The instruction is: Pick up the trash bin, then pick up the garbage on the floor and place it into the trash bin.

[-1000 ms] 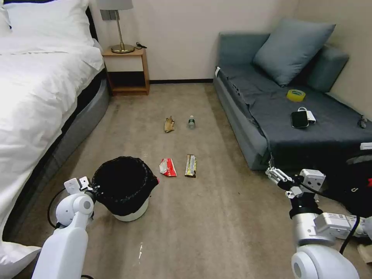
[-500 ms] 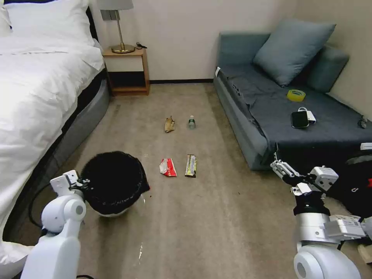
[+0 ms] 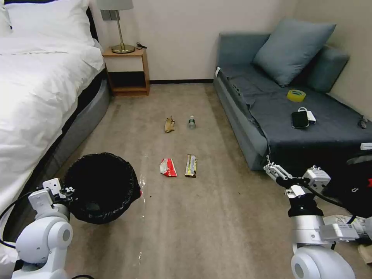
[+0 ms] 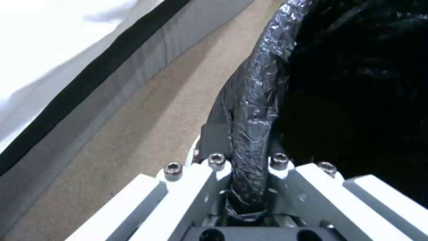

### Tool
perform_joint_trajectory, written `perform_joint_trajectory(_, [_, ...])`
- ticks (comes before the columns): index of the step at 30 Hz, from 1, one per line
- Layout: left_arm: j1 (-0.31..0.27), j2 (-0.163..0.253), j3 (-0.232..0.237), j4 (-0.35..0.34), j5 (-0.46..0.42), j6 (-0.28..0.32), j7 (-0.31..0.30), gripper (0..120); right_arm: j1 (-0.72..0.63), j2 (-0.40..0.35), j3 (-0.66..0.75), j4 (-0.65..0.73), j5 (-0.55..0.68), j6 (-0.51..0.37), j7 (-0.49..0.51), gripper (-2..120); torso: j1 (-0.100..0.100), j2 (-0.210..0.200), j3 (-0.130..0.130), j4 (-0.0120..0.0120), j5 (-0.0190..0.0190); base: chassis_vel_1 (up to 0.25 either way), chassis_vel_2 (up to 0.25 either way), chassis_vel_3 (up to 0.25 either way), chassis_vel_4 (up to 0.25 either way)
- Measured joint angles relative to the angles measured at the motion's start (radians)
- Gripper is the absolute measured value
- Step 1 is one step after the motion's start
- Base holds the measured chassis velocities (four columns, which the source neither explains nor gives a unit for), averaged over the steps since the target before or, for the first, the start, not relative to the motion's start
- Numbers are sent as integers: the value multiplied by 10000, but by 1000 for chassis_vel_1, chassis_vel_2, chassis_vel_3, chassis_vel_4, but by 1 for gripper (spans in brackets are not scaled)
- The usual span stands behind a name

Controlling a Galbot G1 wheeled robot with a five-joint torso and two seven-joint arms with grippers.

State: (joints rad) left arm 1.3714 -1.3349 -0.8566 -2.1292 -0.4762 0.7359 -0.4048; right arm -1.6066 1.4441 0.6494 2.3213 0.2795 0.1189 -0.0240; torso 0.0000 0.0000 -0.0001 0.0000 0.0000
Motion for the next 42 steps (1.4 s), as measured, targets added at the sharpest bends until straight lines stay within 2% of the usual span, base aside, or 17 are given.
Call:
perform_joint_trajectory(10, [-67, -26, -24, 97, -7, -1, 48, 3, -89, 17, -5, 12, -35, 61, -155, 100, 0, 1, 1, 0, 0, -98, 85, 85, -93])
perform_joint_trajectory(26, [-289, 46, -203, 325, -121, -8, 64, 3, -130, 64, -66, -7, -157, 104, -253, 100, 0, 1, 1, -1, -1, -235, 233, 226, -227])
perform_joint_trajectory(42, [-389, -133, -168, 422, -89, -9, 72, 3, -90, -11, -182, -170, -164, 271, -257, 100, 0, -1, 2, -1, 1, -181, 161, 169, -169])
